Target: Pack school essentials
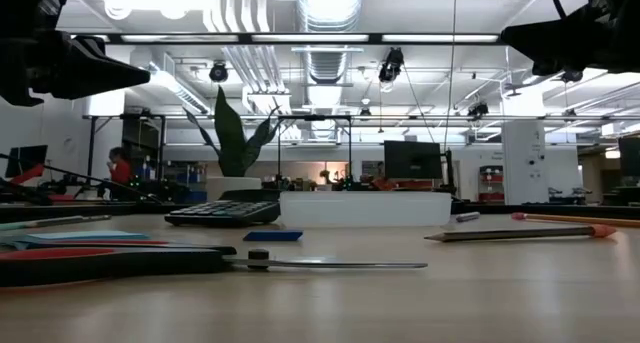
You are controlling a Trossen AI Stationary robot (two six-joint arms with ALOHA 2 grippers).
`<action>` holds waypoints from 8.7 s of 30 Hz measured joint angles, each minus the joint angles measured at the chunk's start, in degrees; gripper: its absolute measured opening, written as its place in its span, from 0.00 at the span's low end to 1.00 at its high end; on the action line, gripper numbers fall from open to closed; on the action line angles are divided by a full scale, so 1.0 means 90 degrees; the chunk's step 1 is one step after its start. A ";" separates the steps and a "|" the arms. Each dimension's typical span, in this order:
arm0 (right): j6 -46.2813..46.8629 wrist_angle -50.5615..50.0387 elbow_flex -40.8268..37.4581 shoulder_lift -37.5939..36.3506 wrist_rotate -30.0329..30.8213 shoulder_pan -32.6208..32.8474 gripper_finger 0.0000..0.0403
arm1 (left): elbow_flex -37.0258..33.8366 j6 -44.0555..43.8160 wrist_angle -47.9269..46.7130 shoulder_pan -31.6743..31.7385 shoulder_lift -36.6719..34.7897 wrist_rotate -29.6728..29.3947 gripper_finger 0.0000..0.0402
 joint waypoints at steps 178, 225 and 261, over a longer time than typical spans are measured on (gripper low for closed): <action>0.1498 -0.0591 0.1363 0.0906 -0.0329 0.0002 0.13 | 0.3866 -1.0005 -0.7921 0.6888 0.5625 0.4218 0.00; 0.1333 -0.0790 0.1361 0.0909 -0.0325 0.0000 0.13 | 0.3968 -0.9334 -0.7620 0.6927 0.6499 0.4543 0.33; 0.1272 -0.0905 0.1361 0.0917 -0.0313 0.0000 0.13 | 0.3699 -0.7501 -0.7414 0.8472 0.6048 0.5051 0.13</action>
